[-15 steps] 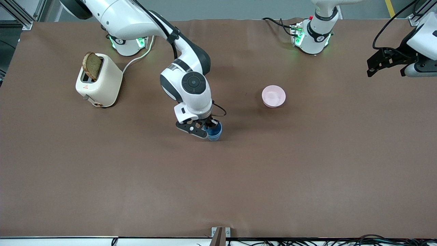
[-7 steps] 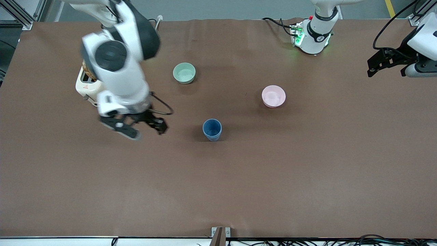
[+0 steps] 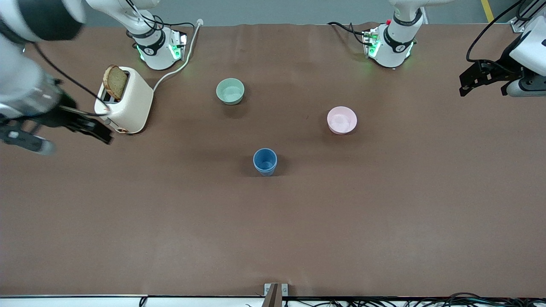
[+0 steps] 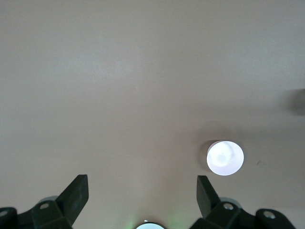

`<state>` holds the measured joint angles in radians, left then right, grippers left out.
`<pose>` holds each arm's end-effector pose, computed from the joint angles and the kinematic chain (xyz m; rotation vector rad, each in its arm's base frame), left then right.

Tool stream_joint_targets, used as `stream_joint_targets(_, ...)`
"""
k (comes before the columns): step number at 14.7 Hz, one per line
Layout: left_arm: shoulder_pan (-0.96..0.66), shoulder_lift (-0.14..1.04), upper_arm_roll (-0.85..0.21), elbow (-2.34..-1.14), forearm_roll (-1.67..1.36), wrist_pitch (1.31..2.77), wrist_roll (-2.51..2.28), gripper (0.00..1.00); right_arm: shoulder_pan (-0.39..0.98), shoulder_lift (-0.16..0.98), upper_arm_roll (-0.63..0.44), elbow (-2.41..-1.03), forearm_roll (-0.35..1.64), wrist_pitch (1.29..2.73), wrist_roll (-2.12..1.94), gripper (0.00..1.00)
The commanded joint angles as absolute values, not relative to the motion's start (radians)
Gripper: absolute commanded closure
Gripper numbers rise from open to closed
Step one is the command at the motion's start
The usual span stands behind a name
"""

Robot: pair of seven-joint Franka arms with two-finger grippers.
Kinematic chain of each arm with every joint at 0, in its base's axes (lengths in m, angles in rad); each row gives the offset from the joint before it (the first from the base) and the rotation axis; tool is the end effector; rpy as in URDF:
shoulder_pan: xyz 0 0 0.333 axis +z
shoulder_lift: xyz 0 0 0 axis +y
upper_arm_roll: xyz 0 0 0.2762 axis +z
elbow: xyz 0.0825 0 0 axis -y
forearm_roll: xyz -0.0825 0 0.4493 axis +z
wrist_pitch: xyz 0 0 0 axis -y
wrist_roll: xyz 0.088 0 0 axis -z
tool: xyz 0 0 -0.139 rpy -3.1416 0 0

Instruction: Stack blue cups with both arms

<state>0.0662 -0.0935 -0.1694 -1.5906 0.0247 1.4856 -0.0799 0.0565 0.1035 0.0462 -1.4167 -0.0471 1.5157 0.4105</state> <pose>0.5820 -0.0603 0.5903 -3.1000 0.0318 0.0141 0.6399 0.0579 0.5651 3.0623 -0.4793 0.0100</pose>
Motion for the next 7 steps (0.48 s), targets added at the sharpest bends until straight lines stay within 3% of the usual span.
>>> stream_joint_targets(1,0.074,-0.097,-0.167,-1.586,0.015,1.474,-0.067,0.00,0.051,0.009,-0.018,-1.470,-0.023,1.464,0.277,0.00)
stream_joint_targets(7,0.074,-0.095,-0.167,-1.586,0.015,1.473,-0.066,0.00,0.040,-0.028,-0.075,-1.500,-0.014,1.468,0.117,0.00)
